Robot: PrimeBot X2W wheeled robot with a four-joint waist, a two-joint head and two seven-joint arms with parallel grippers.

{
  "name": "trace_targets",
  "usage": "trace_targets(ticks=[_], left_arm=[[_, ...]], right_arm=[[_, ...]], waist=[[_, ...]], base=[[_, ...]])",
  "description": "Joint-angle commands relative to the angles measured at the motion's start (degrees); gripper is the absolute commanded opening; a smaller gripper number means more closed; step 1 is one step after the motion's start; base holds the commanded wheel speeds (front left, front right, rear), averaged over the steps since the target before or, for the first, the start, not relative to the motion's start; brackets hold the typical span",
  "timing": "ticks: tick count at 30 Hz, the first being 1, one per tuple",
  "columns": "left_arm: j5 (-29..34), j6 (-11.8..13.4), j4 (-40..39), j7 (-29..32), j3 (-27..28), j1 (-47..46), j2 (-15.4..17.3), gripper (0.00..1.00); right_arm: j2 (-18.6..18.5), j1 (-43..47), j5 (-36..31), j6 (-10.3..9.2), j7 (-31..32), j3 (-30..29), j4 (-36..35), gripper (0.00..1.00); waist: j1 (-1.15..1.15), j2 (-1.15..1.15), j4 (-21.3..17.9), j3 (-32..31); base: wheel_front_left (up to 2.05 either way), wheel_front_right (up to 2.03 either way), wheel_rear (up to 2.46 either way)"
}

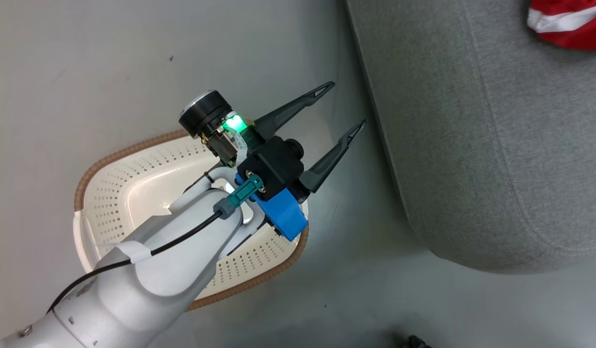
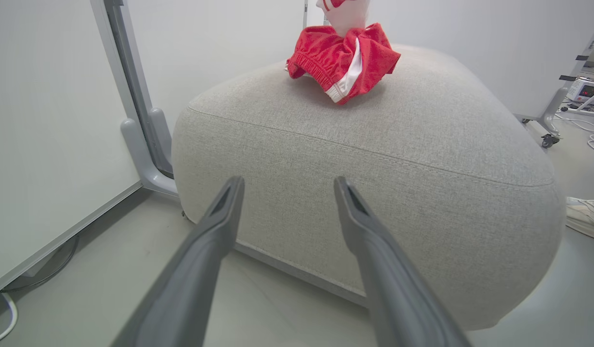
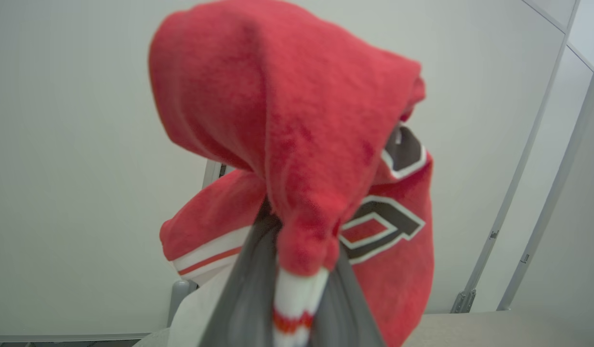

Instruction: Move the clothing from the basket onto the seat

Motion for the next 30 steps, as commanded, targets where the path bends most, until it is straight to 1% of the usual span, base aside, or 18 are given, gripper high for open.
trace_targets(ticks=[1, 5, 9, 13, 16, 19, 20, 21, 22, 26, 30], left_arm=[[0.36, -0.15, -0.23, 0.07, -0.08, -1.32, 0.50, 1.00], [0.71, -0.23, -0.41, -0.09, -0.63, -2.11, 0.33, 1.00], [0.56, -0.25, -0.48, -0.32, -0.88, -2.52, 0.15, 1.00], [0.37, -0.14, -0.18, -0.50, -0.89, -2.87, 0.25, 1.00], [0.20, -0.06, -0.01, -0.63, -0.81, -3.26, 0.31, 1.00], [0.02, 0.07, 0.15, -0.79, -0.87, -3.30, 0.24, 1.00], [-0.08, 0.17, 0.26, -0.82, -0.89, -3.19, 0.18, 1.00], [-0.16, 0.25, 0.40, -0.90, -0.89, -2.99, 0.11, 1.00], [-0.22, 0.38, 0.53, -0.94, -0.91, -2.71, -0.04, 1.00], [-0.74, 0.73, 0.92, -1.45, -0.81, -1.44, -0.88, 1.00], [-1.44, 1.21, 1.41, -1.95, -0.10, 0.08, -1.47, 1.00]], right_arm=[[-0.93, -0.31, 0.43, 0.01, -0.04, -0.48, 1.89, 0.00], [-1.66, 1.77, 1.93, 0.01, -0.03, -1.14, 8.30, 0.00], [-1.07, 3.00, 4.23, 0.01, -0.04, -1.77, 14.17, 0.00], [-0.61, 3.12, 5.50, 0.01, -0.04, -0.30, 20.64, 0.00], [-0.53, 2.19, 5.91, 0.02, -0.03, 1.45, 23.76, 0.00], [-0.44, 1.03, 6.13, 0.02, -0.04, 2.39, 24.82, 0.00], [-0.44, 0.88, 5.90, 0.02, -0.03, 2.84, 24.97, 0.23], [-0.30, 0.69, 5.90, 0.01, -0.04, 2.86, 25.33, 0.49], [-0.14, 0.59, 6.16, 0.01, -0.03, 2.85, 25.73, 1.00], [-0.88, 2.41, 4.72, 0.01, -0.04, 2.53, 25.96, 1.00], [0.51, 6.42, 3.17, 0.01, -0.03, 1.78, 23.28, 1.00]], waist=[[-0.01, 0.00, 0.29, 2.08], [-0.01, 0.00, 0.98, 3.44], [-0.01, 0.00, 1.56, 4.10], [-0.01, 0.00, 2.02, 4.51], [-0.01, 0.00, 2.33, 4.60], [-0.01, 0.00, 2.55, 4.32], [-0.01, 0.00, 2.59, 4.07], [-0.01, 0.00, 2.60, 3.73], [-0.01, 0.00, 2.62, 3.32], [-0.01, 0.00, 2.91, 1.00], [-0.01, 0.00, 2.99, -1.98]], base=[[0.00, 0.00, 0.00], [0.00, 0.00, 0.00], [0.00, 0.00, 0.00], [0.00, 0.00, 0.00], [0.00, 0.00, 0.00], [0.00, 0.00, 0.00], [0.00, 0.00, 0.00], [0.00, 0.00, 0.00], [0.00, 0.00, 0.00], [0.00, 0.00, 0.00], [0.00, 0.00, 0.00]])
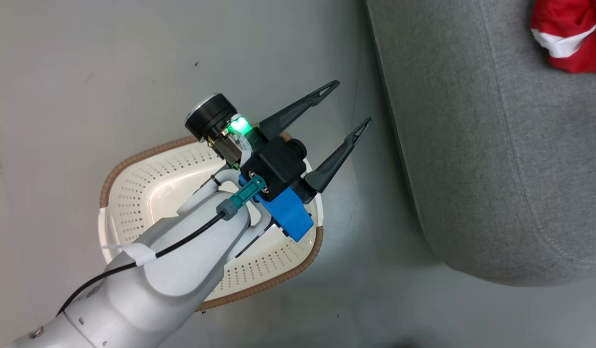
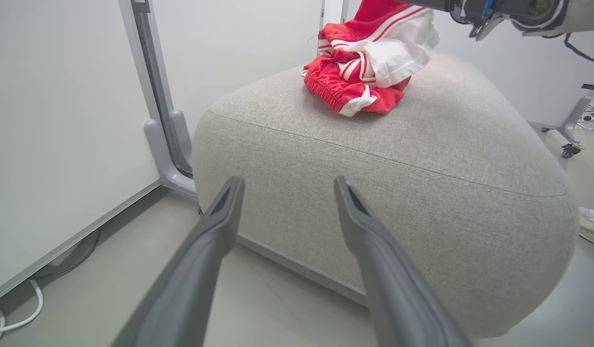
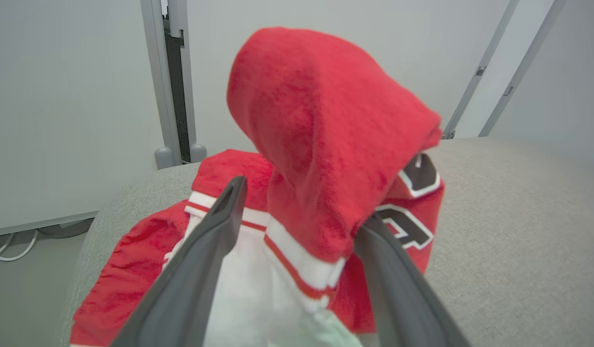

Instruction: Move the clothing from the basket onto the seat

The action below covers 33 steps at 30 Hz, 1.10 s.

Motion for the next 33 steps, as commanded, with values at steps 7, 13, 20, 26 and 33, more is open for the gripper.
trace_targets(ticks=[7, 13, 20, 26, 33], left_arm=[[-0.90, 1.04, 0.01, -0.47, 2.30, 3.37, -0.55, 1.00], [-0.72, 1.76, -2.23, -0.50, 6.10, 8.18, -1.20, 1.00], [0.43, 2.88, -5.53, -0.51, 13.35, 15.26, -1.65, 1.00], [2.26, 3.25, -8.51, -0.48, 20.99, 20.62, -2.74, 1.00], [5.31, 2.77, -10.97, -0.47, 29.82, 26.74, -4.38, 1.00]], right_arm=[[2.74, 9.42, -4.18, 0.01, -0.03, -5.24, -4.16, 1.00], [6.56, 17.00, -7.60, 0.01, -0.03, -8.65, -9.69, 1.00], [11.33, 23.27, -10.11, 0.01, -0.03, -6.75, -19.99, 1.00], [14.40, 26.83, -11.03, 0.01, -0.03, -3.22, -26.15, 1.00], [17.09, 30.07, -10.95, 0.01, -0.03, 1.70, -29.96, 1.00]], waist=[[0.00, 0.00, 0.18, -6.46], [0.00, 0.00, 0.49, -11.58], [0.00, 0.00, 2.08, -17.28], [0.00, 0.00, 4.96, -21.12], [0.00, 0.00, 8.62, -24.67]], base=[[0.00, 0.00, 0.00], [0.00, 0.00, 0.00], [0.00, 0.00, 0.00], [0.00, 0.00, 0.00], [0.00, 0.00, 0.00]])
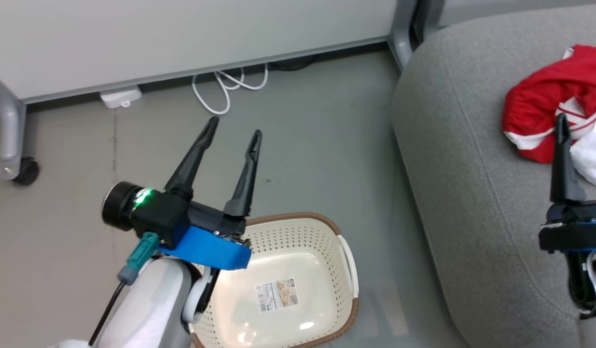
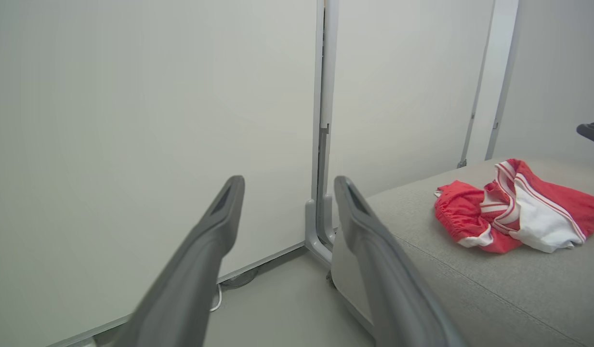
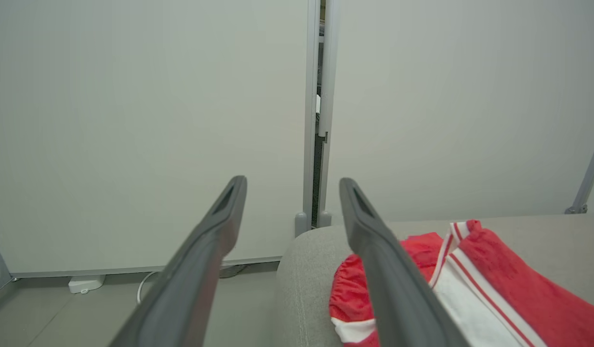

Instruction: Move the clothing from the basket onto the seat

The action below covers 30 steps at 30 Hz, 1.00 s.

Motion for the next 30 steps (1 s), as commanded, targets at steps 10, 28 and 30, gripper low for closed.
trace_targets(ticks=[10, 28, 30], left_arm=[[3.99, -0.70, -1.24, -0.14, 13.13, 8.45, -2.99, 1.00], [8.37, -3.00, 0.10, -0.14, 21.84, 18.05, -6.20, 1.00], [8.60, -3.12, 0.18, -0.14, 22.08, 18.52, -6.41, 1.00]], right_arm=[[3.35, 5.37, -1.08, 0.01, -0.02, 3.25, -2.85, 1.00], [7.50, 14.16, -4.57, 0.02, -0.02, 3.54, -2.88, 1.00], [7.90, 14.99, -4.65, 0.02, -0.02, 3.40, -2.77, 1.00]], waist=[[0.01, 0.00, 5.42, -5.81], [0.01, 0.00, 6.88, -11.74], [0.01, 0.00, 6.98, -12.19]], base=[[0.00, 0.00, 0.00], [0.00, 0.00, 0.00], [0.00, 0.00, 0.00]])
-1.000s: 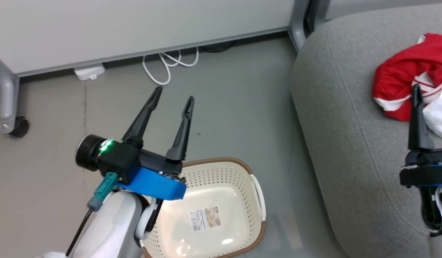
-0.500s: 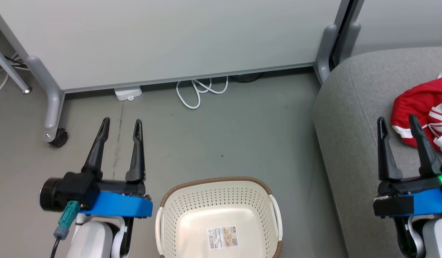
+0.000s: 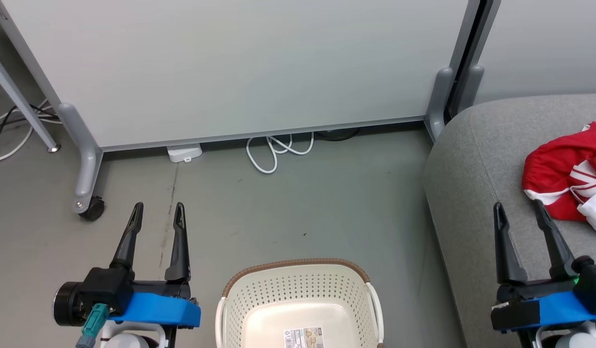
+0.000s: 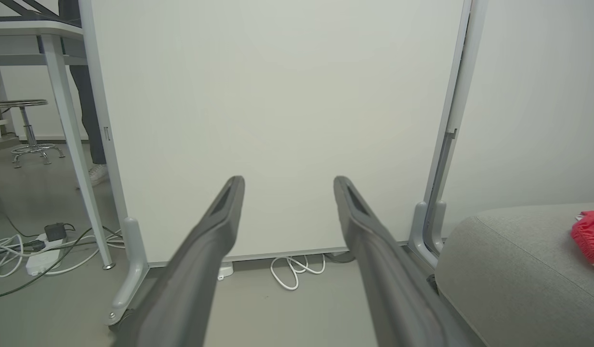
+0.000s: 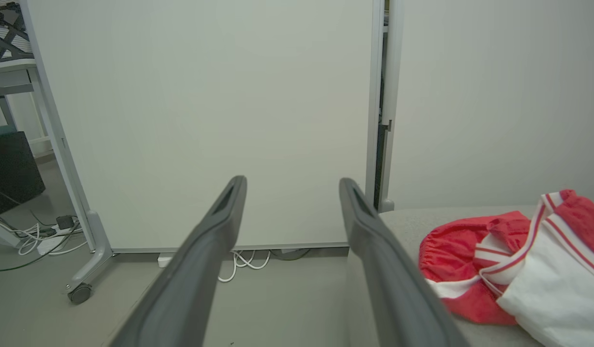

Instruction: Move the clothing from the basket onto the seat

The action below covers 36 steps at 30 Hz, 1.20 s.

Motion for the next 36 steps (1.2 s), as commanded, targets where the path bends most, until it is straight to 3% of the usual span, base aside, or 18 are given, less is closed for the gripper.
trace_targets(ticks=[1, 18, 19, 23, 36], left_arm=[[0.44, -0.19, 0.13, -0.14, 0.46, 0.53, -0.11, 1.00], [2.27, -1.00, 1.09, -0.14, 1.68, 1.44, -0.87, 1.00], [2.08, -0.85, 1.19, 0.01, 1.40, 1.47, -0.91, 0.00], [1.77, -0.85, 3.31, 0.37, 1.35, 3.09, -1.11, 0.00], [-13.12, -0.95, 3.53, 4.16, 3.08, 2.11, -1.13, 0.00]], right_arm=[[0.40, 1.30, -0.47, 0.03, -0.02, -0.14, 0.12, 1.00], [2.18, 3.22, -1.24, 0.03, -0.02, -0.07, 0.16, 1.00], [2.03, 2.73, -0.80, 0.00, 0.00, 0.00, 0.30, 0.00], [2.22, 3.19, -0.60, 0.00, 0.18, 0.16, 2.49, 0.00], [2.38, 1.95, 14.00, 0.00, 4.01, -0.34, 3.63, 0.00]], waist=[[0.01, 0.00, 0.12, -0.44], [0.01, 0.00, 0.62, -1.02], [0.01, 0.00, 0.61, -1.03], [0.01, 0.00, 0.61, -1.03], [0.01, 0.00, 0.39, -1.11]], base=[[0.00, 0.00, 0.00], [0.00, 0.00, 0.00], [0.00, 0.00, 0.00], [0.00, 0.00, 0.00], [0.00, 0.00, 0.00]])
